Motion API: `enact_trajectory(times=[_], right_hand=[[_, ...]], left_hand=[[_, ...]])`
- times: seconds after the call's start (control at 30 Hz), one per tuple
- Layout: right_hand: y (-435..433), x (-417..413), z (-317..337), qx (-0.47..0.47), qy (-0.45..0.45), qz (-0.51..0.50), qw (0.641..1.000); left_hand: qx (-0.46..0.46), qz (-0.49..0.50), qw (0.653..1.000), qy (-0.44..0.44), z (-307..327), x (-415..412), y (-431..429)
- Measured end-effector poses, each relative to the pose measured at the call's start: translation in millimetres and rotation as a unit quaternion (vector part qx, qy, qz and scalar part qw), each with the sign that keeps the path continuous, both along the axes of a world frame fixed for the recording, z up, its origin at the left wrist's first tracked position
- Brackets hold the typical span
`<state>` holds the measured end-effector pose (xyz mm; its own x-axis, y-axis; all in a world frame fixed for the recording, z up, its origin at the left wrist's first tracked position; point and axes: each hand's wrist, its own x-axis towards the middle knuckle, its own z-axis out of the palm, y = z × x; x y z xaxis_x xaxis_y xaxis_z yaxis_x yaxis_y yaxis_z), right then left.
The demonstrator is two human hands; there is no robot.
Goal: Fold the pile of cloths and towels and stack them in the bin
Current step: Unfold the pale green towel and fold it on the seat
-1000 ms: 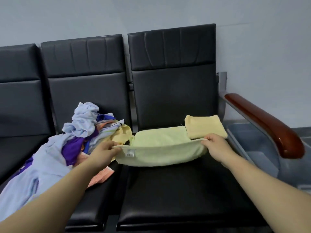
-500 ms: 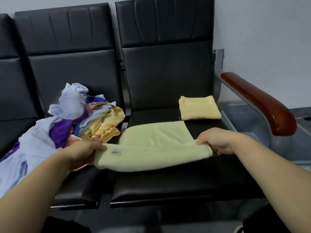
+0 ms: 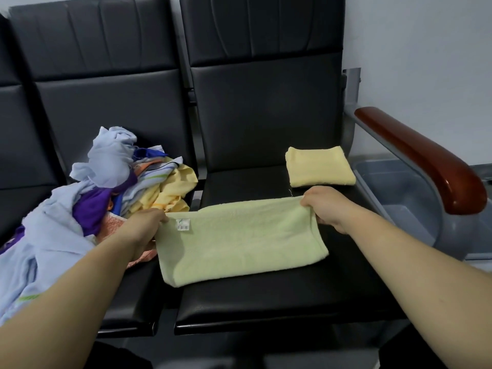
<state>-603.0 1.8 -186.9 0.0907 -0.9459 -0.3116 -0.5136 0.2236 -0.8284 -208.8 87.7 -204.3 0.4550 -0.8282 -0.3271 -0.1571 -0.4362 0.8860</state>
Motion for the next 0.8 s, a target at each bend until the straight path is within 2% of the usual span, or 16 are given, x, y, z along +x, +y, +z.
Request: enact_trajectory(times=[0.23,0.53,0.8], right_hand=[[-29.1,25.4,-16.0,-0.085,0.028,-0.044,0.995],[-63.7,34.1,-44.6,-0.072,0.157,-0.023,0.985],[-75.4,35.8,-61.0,-0.088,0.177,-0.043,0.979]], left_hand=[[-0.066,-0.014,0.995,-0.072,-14.6,-16.5,-25.4],[-0.013,0.006,0.992,-0.128,-37.5,-17.8,-57.2],[0.010,0.018,0.972,-0.234,-53.7,-22.9,-77.4]])
